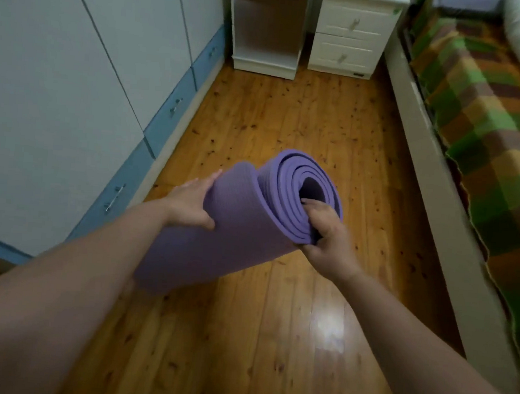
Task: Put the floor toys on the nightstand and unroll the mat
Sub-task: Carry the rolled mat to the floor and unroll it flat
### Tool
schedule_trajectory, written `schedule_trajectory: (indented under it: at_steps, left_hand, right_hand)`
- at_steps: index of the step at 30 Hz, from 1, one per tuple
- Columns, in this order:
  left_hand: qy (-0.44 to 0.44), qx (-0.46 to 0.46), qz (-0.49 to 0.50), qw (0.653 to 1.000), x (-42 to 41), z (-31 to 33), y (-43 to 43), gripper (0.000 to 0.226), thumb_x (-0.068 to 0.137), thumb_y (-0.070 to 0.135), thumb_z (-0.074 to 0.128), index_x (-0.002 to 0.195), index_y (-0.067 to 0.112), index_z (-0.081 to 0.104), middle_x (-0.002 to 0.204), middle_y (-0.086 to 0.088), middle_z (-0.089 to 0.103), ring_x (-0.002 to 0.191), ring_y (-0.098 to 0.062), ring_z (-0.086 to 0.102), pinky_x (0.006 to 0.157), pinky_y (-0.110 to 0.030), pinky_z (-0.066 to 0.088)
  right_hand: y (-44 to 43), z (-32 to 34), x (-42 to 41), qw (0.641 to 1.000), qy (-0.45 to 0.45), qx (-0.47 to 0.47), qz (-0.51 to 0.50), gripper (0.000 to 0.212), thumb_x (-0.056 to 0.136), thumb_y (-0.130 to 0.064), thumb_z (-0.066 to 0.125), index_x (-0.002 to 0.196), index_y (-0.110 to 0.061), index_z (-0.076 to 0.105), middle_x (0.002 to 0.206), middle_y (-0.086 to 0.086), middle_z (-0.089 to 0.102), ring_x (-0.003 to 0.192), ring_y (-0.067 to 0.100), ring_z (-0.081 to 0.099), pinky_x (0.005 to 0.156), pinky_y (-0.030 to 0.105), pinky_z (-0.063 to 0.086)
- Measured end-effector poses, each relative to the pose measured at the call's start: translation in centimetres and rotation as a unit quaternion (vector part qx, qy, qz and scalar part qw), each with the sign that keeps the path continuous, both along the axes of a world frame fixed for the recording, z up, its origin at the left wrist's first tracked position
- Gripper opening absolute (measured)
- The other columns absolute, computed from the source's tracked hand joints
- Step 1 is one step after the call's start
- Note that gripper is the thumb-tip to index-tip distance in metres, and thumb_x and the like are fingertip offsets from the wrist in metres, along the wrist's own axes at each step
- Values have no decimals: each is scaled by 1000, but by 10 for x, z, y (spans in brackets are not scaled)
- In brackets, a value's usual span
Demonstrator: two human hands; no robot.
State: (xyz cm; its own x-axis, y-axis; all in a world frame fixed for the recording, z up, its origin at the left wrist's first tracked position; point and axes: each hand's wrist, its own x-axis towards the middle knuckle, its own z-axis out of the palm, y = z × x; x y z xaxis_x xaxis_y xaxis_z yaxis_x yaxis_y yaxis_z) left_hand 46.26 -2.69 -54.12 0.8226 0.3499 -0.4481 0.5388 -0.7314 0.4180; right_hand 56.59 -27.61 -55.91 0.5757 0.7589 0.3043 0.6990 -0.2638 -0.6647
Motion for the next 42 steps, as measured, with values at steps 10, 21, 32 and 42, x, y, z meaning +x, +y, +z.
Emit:
schedule_trajectory:
  at_steps: [10, 21, 32, 42]
  left_hand:
    - [-67, 7, -117, 991, 45, -238, -113, 65, 58, 51, 79, 109, 17, 56, 117, -3, 63, 108, -25, 58, 83, -34, 46]
    - [30, 143, -222, 964, 2, -343, -179, 27, 81, 26, 51, 104, 18, 61, 113, -11, 67, 105, -33, 58, 77, -35, 46]
    - [50, 184, -365, 911, 38, -344, -227, 26, 82, 13, 52, 107, 9, 57, 112, -18, 64, 105, -39, 58, 81, -41, 46]
    - [230, 149, -286, 918, -43, -370, -105, 47, 77, 36, 64, 120, 17, 56, 124, -10, 61, 117, -28, 55, 95, -33, 47]
  right_hand:
    - [-142, -242, 98, 938, 95, -189, -273, 67, 68, -10, 80, 130, -10, 53, 157, 9, 15, 143, 28, 16, 111, 38, 23]
    - [-170, -364, 38, 732, 521, -174, -403, 53, 92, -36, 50, 132, -7, 33, 117, 17, 55, 68, 31, 61, 61, 37, 48]
    - [-106, -347, -28, 482, 758, 49, -437, 95, 70, -50, 71, 143, -14, 22, 145, 19, 35, 121, 49, 44, 68, 63, 44]
    - [-99, -388, -48, 347, 691, 218, -596, 61, 89, 8, 25, 144, -18, 25, 147, 16, 32, 128, 41, 37, 87, 67, 38]
